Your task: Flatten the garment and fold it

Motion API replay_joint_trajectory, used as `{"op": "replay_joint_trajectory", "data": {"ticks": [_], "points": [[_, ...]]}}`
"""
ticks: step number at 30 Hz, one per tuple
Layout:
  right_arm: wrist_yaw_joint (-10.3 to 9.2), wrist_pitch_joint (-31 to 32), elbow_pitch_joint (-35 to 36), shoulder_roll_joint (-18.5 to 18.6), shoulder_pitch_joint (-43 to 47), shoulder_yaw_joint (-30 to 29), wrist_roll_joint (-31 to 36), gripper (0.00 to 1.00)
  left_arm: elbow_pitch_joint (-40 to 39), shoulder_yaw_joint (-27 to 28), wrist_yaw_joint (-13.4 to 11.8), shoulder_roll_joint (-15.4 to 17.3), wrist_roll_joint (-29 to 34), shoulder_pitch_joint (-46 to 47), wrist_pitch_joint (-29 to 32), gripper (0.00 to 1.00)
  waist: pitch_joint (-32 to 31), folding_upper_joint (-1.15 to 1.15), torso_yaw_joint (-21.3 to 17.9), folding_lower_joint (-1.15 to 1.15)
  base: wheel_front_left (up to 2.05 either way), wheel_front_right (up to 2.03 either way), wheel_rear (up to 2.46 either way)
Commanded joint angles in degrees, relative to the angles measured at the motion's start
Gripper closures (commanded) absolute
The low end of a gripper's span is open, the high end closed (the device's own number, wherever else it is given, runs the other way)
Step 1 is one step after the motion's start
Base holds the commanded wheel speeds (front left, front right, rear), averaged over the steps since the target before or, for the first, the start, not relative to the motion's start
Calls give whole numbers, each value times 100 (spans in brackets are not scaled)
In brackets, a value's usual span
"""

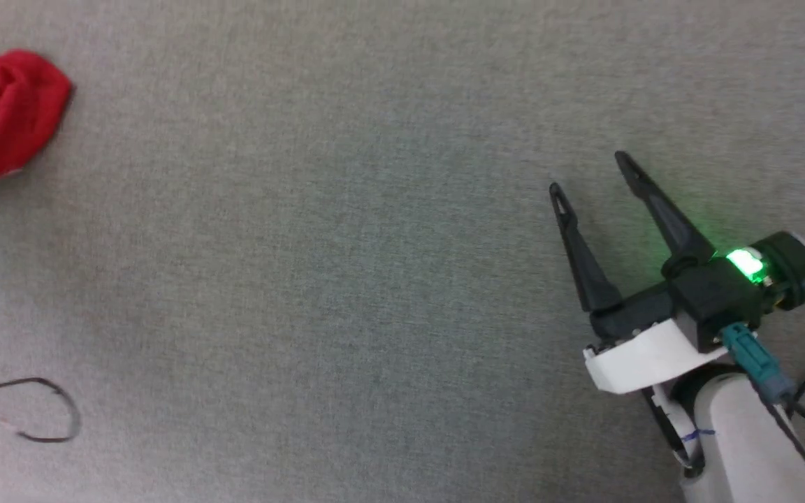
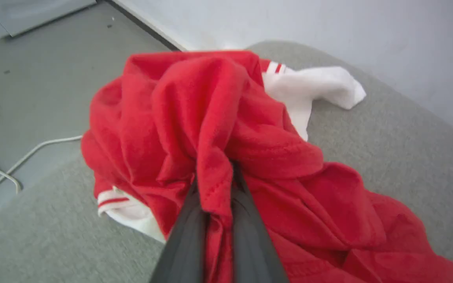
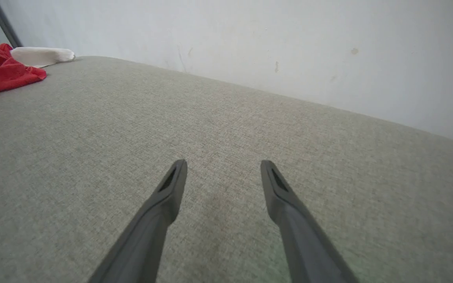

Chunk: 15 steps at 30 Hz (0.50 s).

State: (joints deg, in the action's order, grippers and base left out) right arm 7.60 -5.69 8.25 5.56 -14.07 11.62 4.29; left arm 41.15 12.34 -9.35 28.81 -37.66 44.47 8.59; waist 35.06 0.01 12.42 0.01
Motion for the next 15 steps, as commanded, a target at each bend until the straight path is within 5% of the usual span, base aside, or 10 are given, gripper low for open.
{"op": "replay_joint_trajectory", "data": {"ticks": [1, 9, 15], "points": [[-11, -102, -128, -49, 46, -5, -62, 0, -82, 5, 2, 200, 183, -94, -397, 100, -728, -1, -164, -1, 0, 0, 0], [-11, -369, -620, -235, 427, -144, -202, 0, -755, -427, 127, 846, 1058, 61, -1648, 100, -1991, -1, -405, -1, 0, 0, 0], [-11, -466, -769, -265, 784, -360, -411, 0, -1685, -1187, 388, 730, 1496, 523, -1637, 100, -2627, -1, -645, -1, 0, 0, 0]]}}
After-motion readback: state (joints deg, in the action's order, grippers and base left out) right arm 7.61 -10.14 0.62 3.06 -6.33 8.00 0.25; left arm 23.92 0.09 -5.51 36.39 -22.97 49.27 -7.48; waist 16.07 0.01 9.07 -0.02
